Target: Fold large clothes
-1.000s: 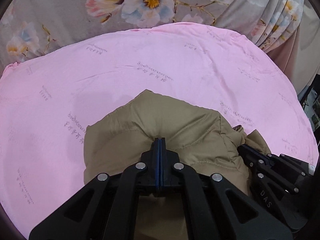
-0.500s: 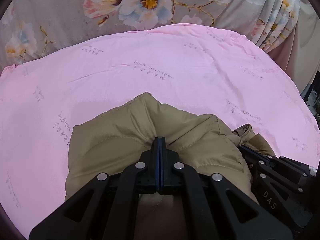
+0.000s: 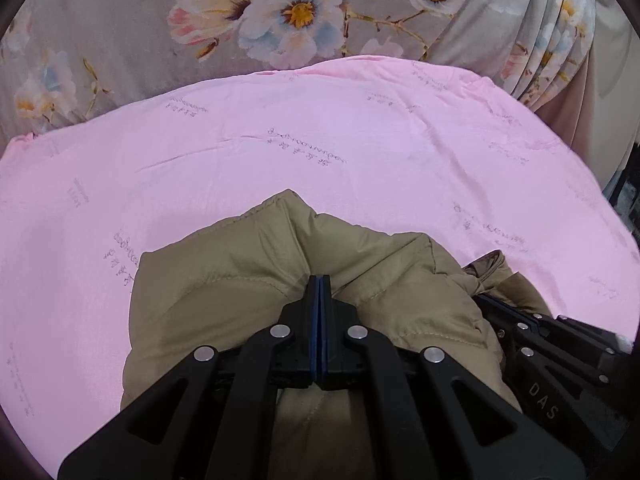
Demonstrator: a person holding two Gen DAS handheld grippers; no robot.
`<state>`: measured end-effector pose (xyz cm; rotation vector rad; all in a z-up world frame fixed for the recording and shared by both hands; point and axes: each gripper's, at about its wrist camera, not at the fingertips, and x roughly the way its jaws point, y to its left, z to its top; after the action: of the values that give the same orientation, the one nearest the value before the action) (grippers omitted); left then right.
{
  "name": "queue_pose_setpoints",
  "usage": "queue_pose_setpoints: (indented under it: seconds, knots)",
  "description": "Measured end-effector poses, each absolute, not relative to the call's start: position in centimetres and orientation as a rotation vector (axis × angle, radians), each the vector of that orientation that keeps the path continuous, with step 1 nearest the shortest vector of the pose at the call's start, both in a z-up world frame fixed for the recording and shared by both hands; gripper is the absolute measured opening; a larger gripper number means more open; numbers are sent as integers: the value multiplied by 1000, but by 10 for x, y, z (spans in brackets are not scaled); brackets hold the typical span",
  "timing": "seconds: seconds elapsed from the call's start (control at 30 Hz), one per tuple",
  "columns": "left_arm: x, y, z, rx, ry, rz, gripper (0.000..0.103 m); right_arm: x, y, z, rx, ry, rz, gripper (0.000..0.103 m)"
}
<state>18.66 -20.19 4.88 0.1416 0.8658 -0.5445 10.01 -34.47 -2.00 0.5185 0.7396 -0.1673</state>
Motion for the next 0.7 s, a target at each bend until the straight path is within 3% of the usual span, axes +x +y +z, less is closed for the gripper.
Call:
queue_pose_setpoints:
  seconds: [0.1, 0.13, 0.17, 0.2, 0.23, 0.27, 0.33, 0.43, 0.57, 0.7]
  knots:
    - [184, -163, 61, -22, 909, -594, 3, 62, -355, 0, 600, 686, -157, 4]
    - [180, -152, 66, -51, 913, -597, 8, 47, -358, 7, 612, 662, -161, 21]
    - [174, -136, 73, -81, 917, -604, 22, 27, -360, 15, 619, 642, -173, 36]
    - [166, -121, 79, -90, 925, -603, 51, 13, -362, 19, 615, 638, -197, 71]
    - [158, -110, 83, -89, 924, -587, 73, -1, -364, 20, 606, 649, -212, 80]
    - [149, -97, 87, -90, 915, -550, 97, -8, -366, 18, 604, 680, -200, 80]
    - [137, -78, 87, -96, 919, -547, 98, -17, -369, 6, 647, 756, -146, 80]
    - [136, -61, 61, -173, 1079, -587, 98, -22, -368, -24, 787, 822, -28, 80]
    - [134, -53, 28, -319, 1204, -656, 98, -27, -359, -53, 972, 803, 128, 83]
    - [124, -65, 19, -343, 1210, -712, 98, -28, -340, -51, 942, 756, 146, 87]
